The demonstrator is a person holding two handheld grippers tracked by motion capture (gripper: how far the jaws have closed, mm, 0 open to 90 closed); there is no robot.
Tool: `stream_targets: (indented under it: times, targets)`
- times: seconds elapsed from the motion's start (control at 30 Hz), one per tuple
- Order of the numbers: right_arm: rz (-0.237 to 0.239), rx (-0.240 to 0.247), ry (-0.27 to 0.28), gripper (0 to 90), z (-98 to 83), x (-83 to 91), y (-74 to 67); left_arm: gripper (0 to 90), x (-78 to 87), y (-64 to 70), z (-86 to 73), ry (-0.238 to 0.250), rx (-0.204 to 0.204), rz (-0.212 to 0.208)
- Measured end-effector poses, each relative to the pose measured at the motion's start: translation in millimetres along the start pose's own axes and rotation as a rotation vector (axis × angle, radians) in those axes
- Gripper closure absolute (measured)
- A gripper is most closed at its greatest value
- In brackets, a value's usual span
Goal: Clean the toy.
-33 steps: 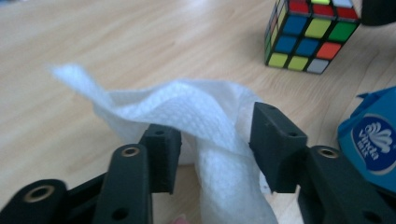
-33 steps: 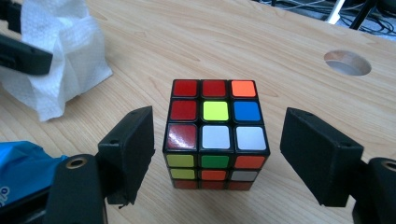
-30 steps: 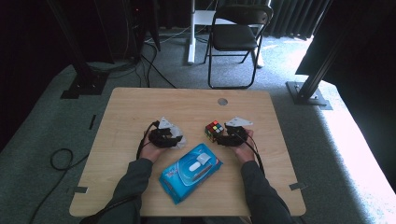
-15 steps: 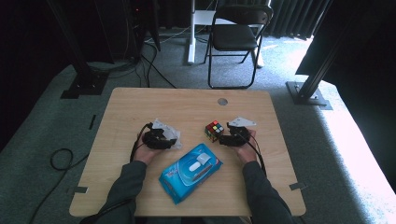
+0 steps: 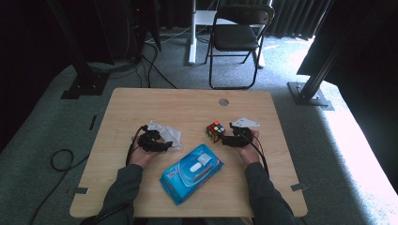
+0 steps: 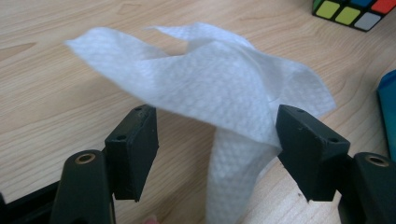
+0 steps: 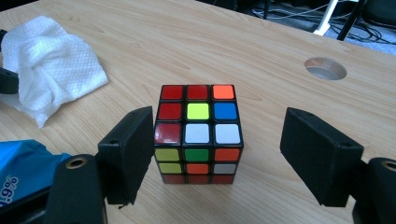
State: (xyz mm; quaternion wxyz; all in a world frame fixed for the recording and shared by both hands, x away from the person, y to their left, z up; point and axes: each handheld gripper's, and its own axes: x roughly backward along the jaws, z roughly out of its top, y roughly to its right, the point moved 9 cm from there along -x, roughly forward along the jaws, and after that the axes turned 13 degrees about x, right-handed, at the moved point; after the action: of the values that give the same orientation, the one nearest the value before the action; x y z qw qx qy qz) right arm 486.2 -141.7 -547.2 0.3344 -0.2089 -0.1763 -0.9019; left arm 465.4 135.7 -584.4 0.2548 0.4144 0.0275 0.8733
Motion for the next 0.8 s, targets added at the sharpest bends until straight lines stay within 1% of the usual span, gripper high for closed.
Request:
stream_targets:
  times: [0.07,0.1,0.13,0.2,0.33,0.5,0.67,0.8]
  targets:
    - [0.000,0.000,0.002,26.0,0.1,0.7,0.6,29.3,2.9,-2.8,0.5,0.007,0.015,0.008]
    - [0.000,0.000,0.002,26.0,0.1,0.7,0.6,27.2,2.9,-2.8,0.5,0.007,0.015,0.008]
    - [-0.001,0.001,0.002,26.0,-0.1,0.8,1.1,27.2,6.4,-6.3,0.9,0.019,0.027,0.025]
    - [-0.004,-0.004,0.000,26.0,-0.9,1.3,2.3,24.8,9.9,-8.8,0.6,0.026,0.036,0.027]
    - [-0.006,-0.003,0.000,26.0,-0.8,2.2,2.9,24.3,15.2,-14.4,0.0,0.045,0.051,0.034]
    - [-0.011,-0.003,-0.003,26.0,-1.8,3.0,4.5,24.3,22.1,-17.5,-0.6,0.062,0.065,0.017]
    - [-0.018,-0.012,0.004,25.9,-1.5,4.5,6.9,24.9,27.7,-19.7,-0.2,0.082,0.077,0.006]
    - [-0.030,-0.022,0.008,26.0,-1.3,5.8,9.8,25.1,29.8,-20.4,0.7,0.094,0.080,0.008]
